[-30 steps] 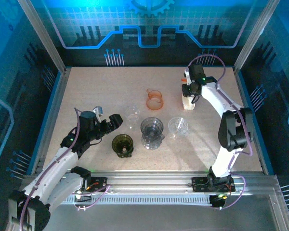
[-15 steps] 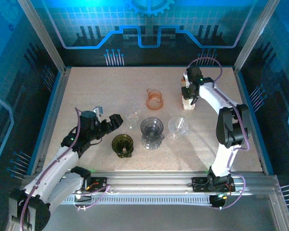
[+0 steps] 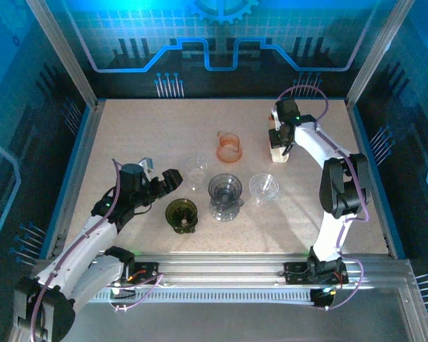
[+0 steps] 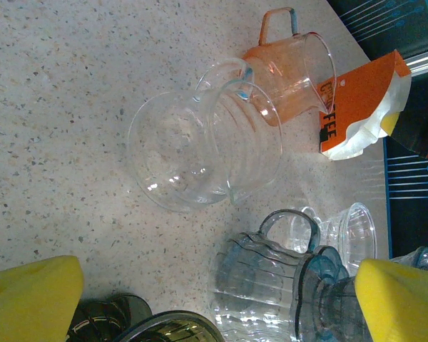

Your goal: Place the coffee filter in the dripper

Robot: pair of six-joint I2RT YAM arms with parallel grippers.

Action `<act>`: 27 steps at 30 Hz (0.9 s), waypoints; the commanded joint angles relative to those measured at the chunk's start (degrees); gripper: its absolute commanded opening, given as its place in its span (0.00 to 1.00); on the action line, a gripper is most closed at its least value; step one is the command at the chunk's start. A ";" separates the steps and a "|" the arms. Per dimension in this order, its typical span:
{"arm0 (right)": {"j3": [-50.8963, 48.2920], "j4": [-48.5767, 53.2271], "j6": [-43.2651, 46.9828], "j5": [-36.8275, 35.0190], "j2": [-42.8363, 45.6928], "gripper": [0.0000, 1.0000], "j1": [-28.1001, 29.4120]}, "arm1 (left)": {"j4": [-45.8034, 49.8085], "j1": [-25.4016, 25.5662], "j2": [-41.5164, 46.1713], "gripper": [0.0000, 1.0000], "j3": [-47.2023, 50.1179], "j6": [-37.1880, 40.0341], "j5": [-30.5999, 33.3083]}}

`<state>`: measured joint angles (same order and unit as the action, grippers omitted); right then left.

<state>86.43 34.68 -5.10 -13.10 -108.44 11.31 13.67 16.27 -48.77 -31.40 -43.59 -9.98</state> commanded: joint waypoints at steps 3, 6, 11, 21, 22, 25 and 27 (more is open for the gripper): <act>2.08 0.19 -0.23 -0.60 2.63 0.00 0.68 | -0.40 -0.36 -0.02 0.99 -0.42 -1.01 -0.92; 2.40 0.29 -0.31 -0.78 3.17 0.00 0.70 | -0.57 -0.39 -0.07 0.99 -0.33 -1.05 -0.91; 2.97 0.57 -0.37 -1.05 3.74 0.00 0.69 | -0.75 -0.37 -0.31 0.99 -0.33 -1.14 -0.97; 3.69 1.04 -0.80 -1.82 4.49 0.00 0.72 | -1.10 -0.37 -0.80 0.99 -0.60 -1.23 -1.21; 3.82 1.26 -0.89 -1.87 4.65 0.00 0.68 | -1.10 -0.42 -0.95 0.99 -0.59 -1.23 -1.26; 3.74 1.84 -1.32 -2.30 5.43 0.00 0.71 | -1.28 -0.40 -1.11 0.99 -0.76 -1.23 -1.30; 3.38 2.14 -1.64 -2.47 6.25 0.00 0.68 | -1.28 -0.38 -1.06 0.99 -0.86 -1.29 -1.35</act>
<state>88.51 35.53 -5.56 -14.57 -105.56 11.31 13.39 16.23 -49.63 -31.40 -44.07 -9.98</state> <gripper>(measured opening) 0.049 0.989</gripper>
